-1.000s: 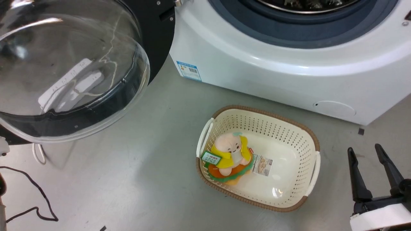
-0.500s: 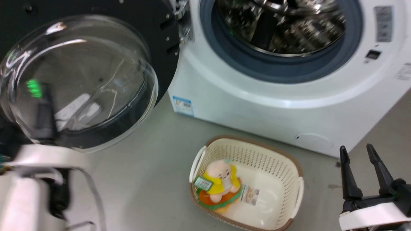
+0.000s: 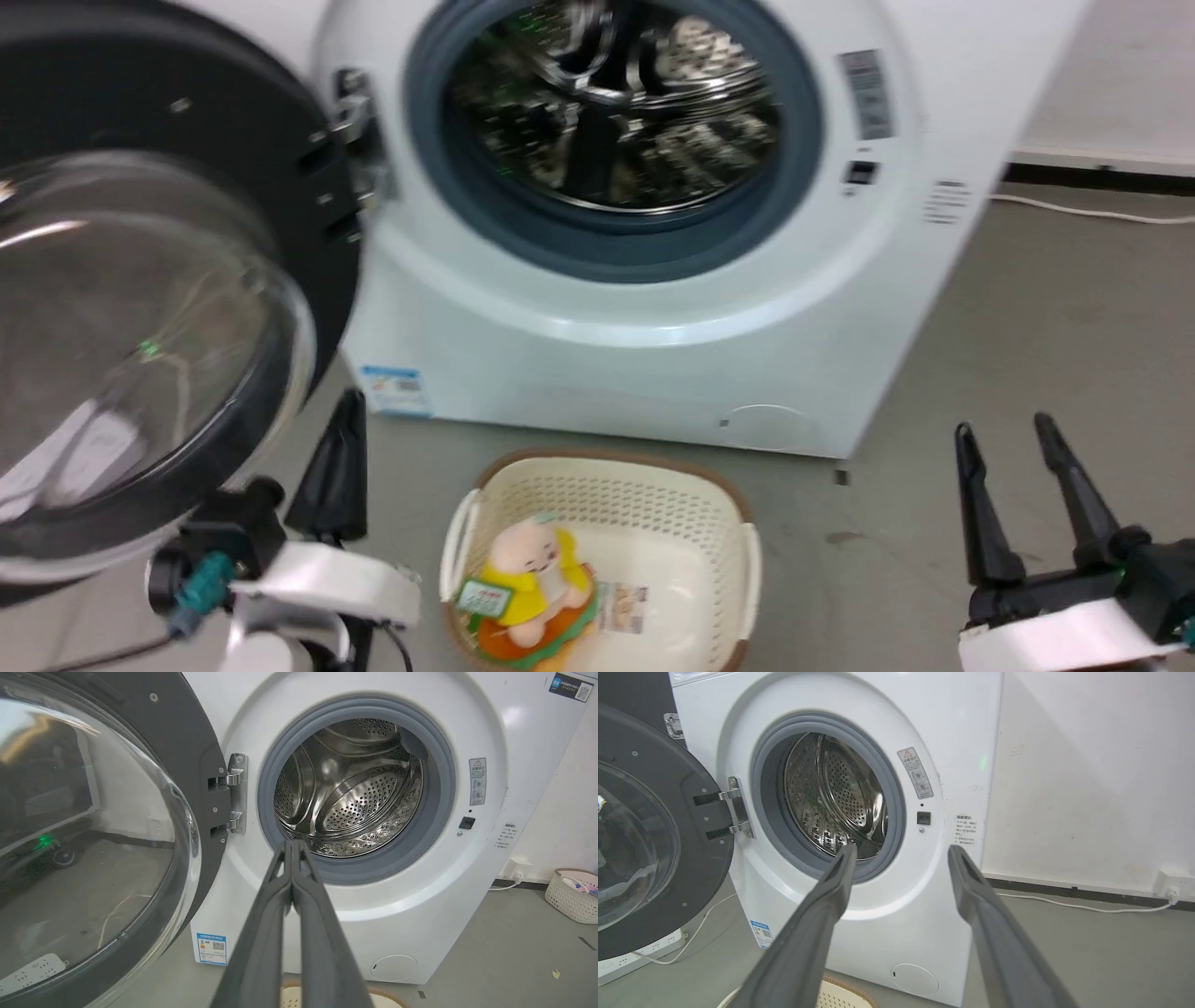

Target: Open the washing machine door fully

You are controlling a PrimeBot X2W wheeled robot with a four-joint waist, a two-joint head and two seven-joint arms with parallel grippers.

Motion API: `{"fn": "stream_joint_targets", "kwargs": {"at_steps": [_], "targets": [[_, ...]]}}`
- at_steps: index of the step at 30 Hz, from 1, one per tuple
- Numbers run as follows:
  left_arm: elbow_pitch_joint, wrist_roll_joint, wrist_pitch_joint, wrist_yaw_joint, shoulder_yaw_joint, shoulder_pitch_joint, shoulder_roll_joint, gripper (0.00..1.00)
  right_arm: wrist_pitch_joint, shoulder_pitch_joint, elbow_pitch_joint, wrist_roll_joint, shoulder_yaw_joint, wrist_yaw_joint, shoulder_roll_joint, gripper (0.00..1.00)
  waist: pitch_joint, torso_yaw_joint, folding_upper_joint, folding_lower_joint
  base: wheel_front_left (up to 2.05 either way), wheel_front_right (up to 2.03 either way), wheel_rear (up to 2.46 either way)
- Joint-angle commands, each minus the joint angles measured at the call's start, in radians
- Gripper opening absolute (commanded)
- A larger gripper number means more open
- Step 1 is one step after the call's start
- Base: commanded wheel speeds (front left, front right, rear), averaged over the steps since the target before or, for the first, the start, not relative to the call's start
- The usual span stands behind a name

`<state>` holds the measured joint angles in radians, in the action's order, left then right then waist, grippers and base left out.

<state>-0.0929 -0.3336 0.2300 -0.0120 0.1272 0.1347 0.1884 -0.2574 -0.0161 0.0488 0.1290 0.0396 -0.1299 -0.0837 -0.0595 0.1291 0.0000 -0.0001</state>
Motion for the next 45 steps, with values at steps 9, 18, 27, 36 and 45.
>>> {"fn": "stream_joint_targets", "kwargs": {"at_steps": [9,18,27,36,45], "targets": [[-0.032,0.093,0.031,-0.045,-0.007,-0.086,-0.052,0.00,-0.004,-0.043,0.013,-0.011,-0.013,-0.001,0.021,1.00,0.036,-0.107,0.0000,0.0001,0.00,0.00,0.00],[-0.013,0.159,0.032,-0.038,-0.017,-0.153,-0.102,1.00,-0.004,-0.067,-0.004,-0.009,-0.004,-0.001,0.028,1.00,0.050,-0.101,0.0000,0.0001,0.00,0.00,0.00],[0.015,0.199,0.032,-0.036,-0.020,-0.177,-0.124,1.00,-0.004,-0.074,-0.023,-0.005,-0.009,-0.001,0.030,1.00,0.059,-0.086,0.0000,0.0001,0.00,0.00,0.00],[0.018,0.237,0.032,-0.032,-0.012,-0.177,-0.129,1.00,-0.004,-0.079,-0.035,0.000,-0.018,-0.001,0.030,1.00,0.064,-0.078,0.0000,0.0001,0.00,0.00,0.00],[0.019,0.252,0.032,-0.024,-0.008,-0.174,-0.133,1.00,-0.004,-0.079,-0.060,-0.009,-0.002,-0.001,0.027,1.00,0.061,-0.076,0.0000,0.0001,0.00,0.00,0.00]]}}
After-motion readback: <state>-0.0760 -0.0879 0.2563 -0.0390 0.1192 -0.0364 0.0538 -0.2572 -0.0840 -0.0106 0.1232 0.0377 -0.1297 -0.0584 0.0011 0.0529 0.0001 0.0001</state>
